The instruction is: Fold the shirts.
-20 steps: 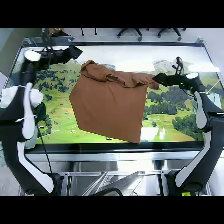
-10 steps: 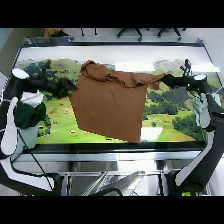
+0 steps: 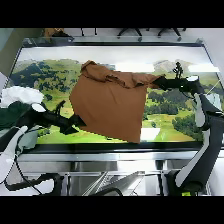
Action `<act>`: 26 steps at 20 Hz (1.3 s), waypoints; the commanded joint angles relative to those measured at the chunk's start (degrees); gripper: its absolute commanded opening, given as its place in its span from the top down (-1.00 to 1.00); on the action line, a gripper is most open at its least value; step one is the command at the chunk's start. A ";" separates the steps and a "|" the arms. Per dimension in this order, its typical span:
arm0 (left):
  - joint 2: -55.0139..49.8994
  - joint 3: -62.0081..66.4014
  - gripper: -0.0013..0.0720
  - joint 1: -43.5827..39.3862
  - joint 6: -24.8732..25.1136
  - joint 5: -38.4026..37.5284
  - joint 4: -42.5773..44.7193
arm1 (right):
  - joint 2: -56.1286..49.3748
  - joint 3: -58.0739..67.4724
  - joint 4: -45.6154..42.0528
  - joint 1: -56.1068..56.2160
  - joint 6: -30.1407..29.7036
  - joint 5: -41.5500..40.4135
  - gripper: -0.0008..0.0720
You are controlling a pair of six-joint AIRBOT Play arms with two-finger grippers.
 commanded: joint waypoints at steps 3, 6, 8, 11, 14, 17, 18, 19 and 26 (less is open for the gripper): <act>0.94 -3.41 -0.94 -1.90 0.00 16.33 0.42 | -0.39 -0.04 4.28 0.66 -0.37 -0.72 0.02; 0.94 -0.55 -0.36 -2.03 0.02 23.06 0.33 | -0.39 -0.04 4.68 0.68 -0.39 -0.66 0.44; 0.94 1.09 0.57 -3.08 0.94 26.47 0.42 | -0.39 -0.04 5.11 0.66 -0.83 -0.68 0.74; 0.94 5.40 0.93 -3.17 4.02 27.12 0.87 | 0.07 -0.04 5.07 0.52 0.72 -0.17 0.91; 0.85 12.20 0.93 0.63 3.85 27.06 7.41 | 3.10 -0.17 -0.92 0.59 2.99 5.01 0.91; -3.34 22.14 0.93 8.35 3.48 24.96 10.21 | 9.25 -4.81 -13.46 2.19 8.66 14.80 0.91; -6.08 26.10 0.93 10.62 3.52 23.06 10.34 | 12.44 -9.38 -14.88 3.21 9.11 17.66 0.91; -9.11 29.81 0.93 12.17 4.11 21.11 10.29 | 17.16 -16.79 -14.93 4.92 9.38 19.37 0.91; -25.53 48.61 0.86 9.68 8.15 15.47 6.67 | 49.00 -64.96 -8.92 26.25 16.83 -8.02 0.86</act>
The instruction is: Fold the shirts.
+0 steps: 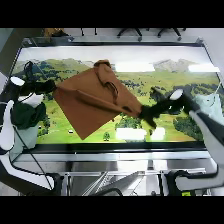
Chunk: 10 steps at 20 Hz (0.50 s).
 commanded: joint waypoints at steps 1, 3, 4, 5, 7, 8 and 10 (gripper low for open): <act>-6.75 9.57 -0.11 -1.73 1.01 -4.57 -2.14 | 11.91 -16.46 2.64 9.27 2.89 -16.24 0.55; -7.98 14.64 -0.85 -2.40 -0.52 -10.60 -1.84 | 13.84 -15.74 2.71 8.85 2.91 -15.39 0.05; -7.93 17.18 -0.85 -2.03 -2.14 -14.38 -0.98 | 14.93 -14.86 2.71 7.82 2.95 -12.94 0.05; -7.74 19.47 -0.85 -1.25 -4.20 -18.40 0.87 | 16.06 -13.84 2.69 6.27 3.21 -9.44 0.03; -6.93 21.99 -0.83 1.16 -8.98 -28.11 5.68 | 19.21 -12.04 2.25 1.38 3.26 -2.62 -0.16; -5.92 20.76 -0.83 2.49 -10.86 -32.74 6.69 | 21.00 -11.45 1.97 -1.92 2.23 -1.64 -0.18; -2.60 13.60 -0.83 4.44 -12.83 -36.89 6.86 | 22.99 -11.02 2.03 -8.74 -1.40 -2.08 -0.67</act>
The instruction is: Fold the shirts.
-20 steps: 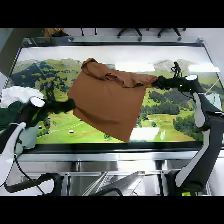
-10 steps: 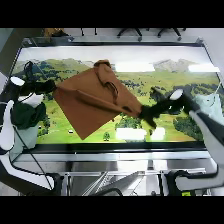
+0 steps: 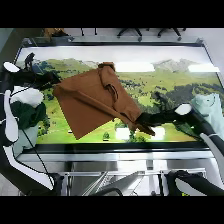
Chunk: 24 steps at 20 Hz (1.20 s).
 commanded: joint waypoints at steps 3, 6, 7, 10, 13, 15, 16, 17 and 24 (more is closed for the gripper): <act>10.58 -23.10 -0.83 3.28 -5.14 -9.68 2.67 | 1.44 0.70 -0.09 -15.23 -8.09 3.30 -0.67; 17.99 -42.88 -0.83 0.92 -4.59 -3.69 2.51 | -2.34 0.70 0.55 -16.20 -11.85 3.28 -0.67; 19.78 -47.58 -0.83 -0.39 -4.20 -1.22 2.47 | -3.52 0.70 0.55 -16.20 -12.90 3.41 -0.67; 23.96 -58.53 -0.83 -5.64 -3.78 6.73 -0.85 | -5.86 0.70 0.55 -16.20 -14.14 3.50 -0.67; 24.87 -62.82 -0.83 -10.47 0.04 13.97 -11.04 | -7.04 0.70 1.40 -16.20 -16.44 3.52 -0.67; 24.65 -63.63 -0.83 -13.31 0.74 18.01 -14.43 | -7.61 0.70 1.44 -16.20 -17.29 3.52 -0.67; 24.65 -63.63 -0.69 -14.38 0.83 18.93 -14.95 | -8.00 0.70 1.42 -16.20 -17.86 3.50 -0.67; 24.68 -63.47 0.24 -15.02 1.18 18.91 -14.95 | -8.59 0.70 1.44 -16.17 -18.05 3.52 -0.67; 24.92 -58.51 0.93 -9.97 0.70 7.58 -4.70 | -14.01 0.70 2.67 -9.88 -24.13 3.74 -0.67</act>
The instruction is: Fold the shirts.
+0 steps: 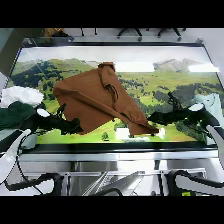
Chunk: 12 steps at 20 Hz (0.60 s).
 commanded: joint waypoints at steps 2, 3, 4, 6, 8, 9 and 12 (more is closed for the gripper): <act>1.25 2.29 0.93 6.12 -2.25 -6.86 7.32 | -4.09 0.02 1.01 5.27 -2.19 0.07 -0.67; 1.99 2.27 0.93 8.00 -2.23 -6.93 6.99 | -5.03 0.02 2.21 6.10 -2.25 0.02 -0.62; 2.56 2.27 0.93 9.33 -2.19 -6.97 7.02 | -5.88 0.04 4.68 6.71 -3.61 -0.15 -0.11; 4.00 2.29 0.93 11.47 -1.68 -6.95 6.99 | -6.34 0.24 11.93 6.95 -8.24 0.00 0.90; 7.02 2.75 0.93 12.87 -0.44 -7.15 6.34 | -5.40 3.23 19.26 6.58 -10.95 3.85 0.90; 9.42 4.24 0.93 13.07 0.17 -8.02 5.86 | -4.22 6.01 21.92 6.19 -10.93 6.05 0.91; 18.32 16.52 0.93 15.06 1.16 -14.75 1.70 | 1.95 20.11 32.11 1.97 -10.93 10.60 0.91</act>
